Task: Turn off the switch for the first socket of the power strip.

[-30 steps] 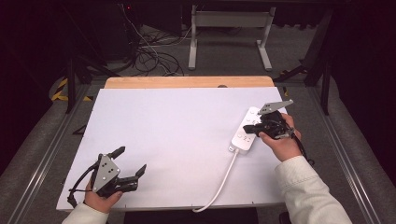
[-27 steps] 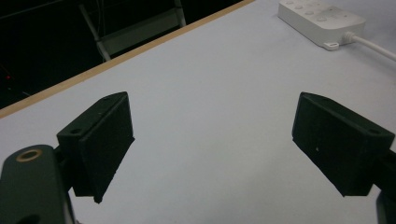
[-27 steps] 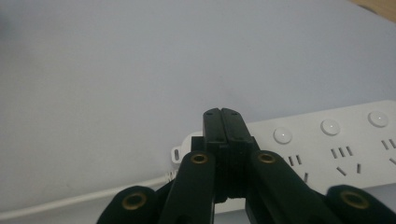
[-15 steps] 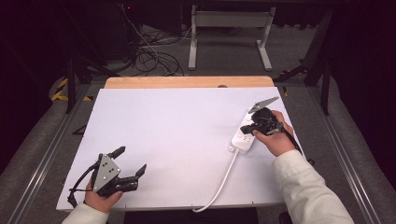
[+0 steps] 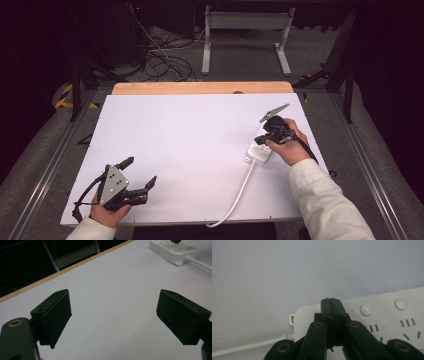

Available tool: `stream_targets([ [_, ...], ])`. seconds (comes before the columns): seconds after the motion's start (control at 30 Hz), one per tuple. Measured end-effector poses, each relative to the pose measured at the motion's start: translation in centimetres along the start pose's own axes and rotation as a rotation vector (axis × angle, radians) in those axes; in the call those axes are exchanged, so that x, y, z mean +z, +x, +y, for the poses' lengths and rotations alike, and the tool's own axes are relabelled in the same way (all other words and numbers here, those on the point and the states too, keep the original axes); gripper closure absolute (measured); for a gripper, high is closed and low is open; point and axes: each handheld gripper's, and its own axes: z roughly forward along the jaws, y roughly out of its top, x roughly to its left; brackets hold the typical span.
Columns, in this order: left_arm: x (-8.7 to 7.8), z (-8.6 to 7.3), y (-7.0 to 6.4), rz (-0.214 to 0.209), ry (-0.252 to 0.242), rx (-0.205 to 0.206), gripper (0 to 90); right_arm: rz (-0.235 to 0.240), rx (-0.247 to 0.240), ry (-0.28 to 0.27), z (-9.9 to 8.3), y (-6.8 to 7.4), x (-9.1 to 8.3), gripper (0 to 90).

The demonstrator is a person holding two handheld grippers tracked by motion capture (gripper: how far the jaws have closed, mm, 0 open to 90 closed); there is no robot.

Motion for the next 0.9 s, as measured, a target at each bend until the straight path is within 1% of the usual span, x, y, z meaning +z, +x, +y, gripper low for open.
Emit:
stream_targets([
  [0.2,0.0,0.0,0.0,0.0,0.003,0.0,13.2,-0.002,0.002,0.019,0.1,0.0,0.7,90.0],
  [0.23,0.0,0.0,0.0,-0.001,0.003,0.0,13.2,-0.008,0.0,0.023,0.1,-0.1,0.8,90.0],
  [0.27,0.0,0.0,0.0,0.001,0.005,0.008,13.2,-0.01,0.0,0.03,0.2,-0.1,0.9,90.0],
  [0.43,0.0,0.0,0.1,0.002,0.004,0.011,13.2,-0.011,-0.002,0.039,0.2,-0.1,1.1,90.0],
  [0.47,0.0,0.0,0.0,-0.001,0.003,0.003,13.2,-0.011,-0.002,0.039,0.2,-0.1,1.1,90.0],
  [0.6,0.0,0.0,0.0,-0.002,0.004,0.001,13.2,-0.018,-0.002,0.051,0.2,0.0,1.3,90.0],
  [0.9,0.0,0.0,0.0,-0.001,0.003,0.003,13.2,-0.023,-0.005,0.049,0.1,0.0,1.4,90.0],
])
